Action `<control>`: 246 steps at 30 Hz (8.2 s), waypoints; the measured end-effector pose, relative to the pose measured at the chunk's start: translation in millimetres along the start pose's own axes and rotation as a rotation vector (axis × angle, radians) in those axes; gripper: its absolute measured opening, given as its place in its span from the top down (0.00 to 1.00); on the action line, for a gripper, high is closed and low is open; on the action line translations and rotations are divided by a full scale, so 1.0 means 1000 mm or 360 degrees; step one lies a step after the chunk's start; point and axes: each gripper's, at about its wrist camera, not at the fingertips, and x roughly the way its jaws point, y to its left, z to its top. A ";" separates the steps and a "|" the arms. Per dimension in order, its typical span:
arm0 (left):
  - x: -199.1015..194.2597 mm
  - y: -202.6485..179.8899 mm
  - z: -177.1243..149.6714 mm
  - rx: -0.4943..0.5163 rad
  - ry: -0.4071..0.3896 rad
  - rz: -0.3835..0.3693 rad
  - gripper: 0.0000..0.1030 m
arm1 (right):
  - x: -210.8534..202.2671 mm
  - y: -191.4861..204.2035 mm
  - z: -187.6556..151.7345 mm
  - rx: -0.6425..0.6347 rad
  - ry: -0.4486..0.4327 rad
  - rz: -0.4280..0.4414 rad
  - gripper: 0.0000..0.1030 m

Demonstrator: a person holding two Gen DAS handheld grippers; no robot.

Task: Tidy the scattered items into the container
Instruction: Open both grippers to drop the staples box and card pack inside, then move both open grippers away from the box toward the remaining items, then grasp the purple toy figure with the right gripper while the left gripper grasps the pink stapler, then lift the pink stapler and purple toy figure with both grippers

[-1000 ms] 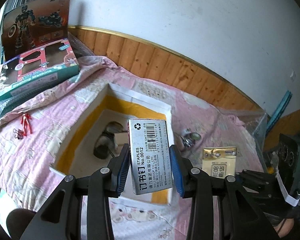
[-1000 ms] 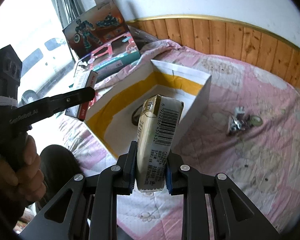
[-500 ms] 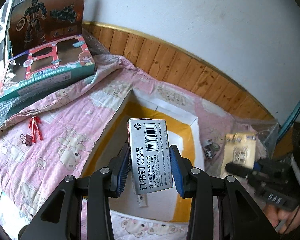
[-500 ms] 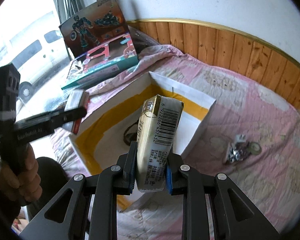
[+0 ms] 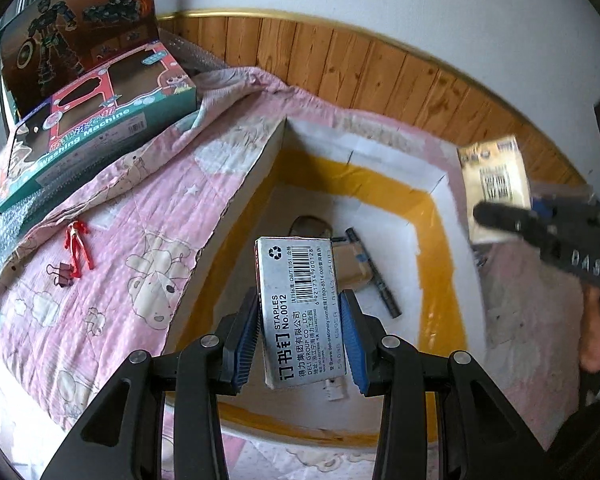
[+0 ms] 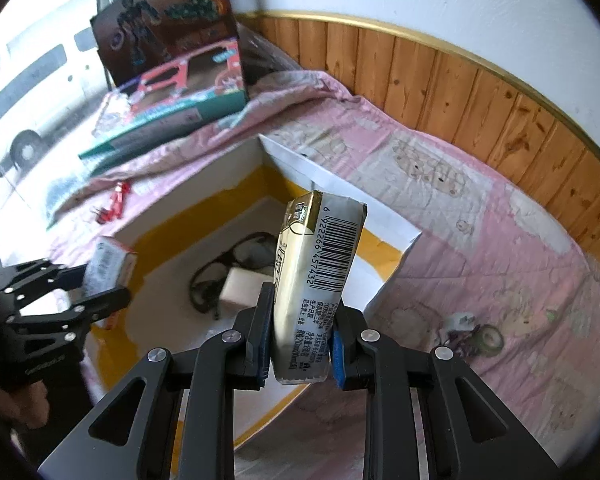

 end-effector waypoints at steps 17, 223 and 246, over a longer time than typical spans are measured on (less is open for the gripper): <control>0.037 0.025 -0.002 -0.0088 0.0142 0.0133 0.60 | 0.067 -0.020 0.012 -0.0099 0.0192 -0.0146 0.71; 0.129 -0.307 -0.093 0.0485 0.0161 -0.0087 0.72 | 0.020 -0.246 -0.247 0.1130 0.0157 0.0583 0.84; 0.079 -0.227 -0.142 0.0165 0.0301 -0.0166 0.52 | -0.017 -0.233 -0.278 0.1256 0.0093 0.0610 0.84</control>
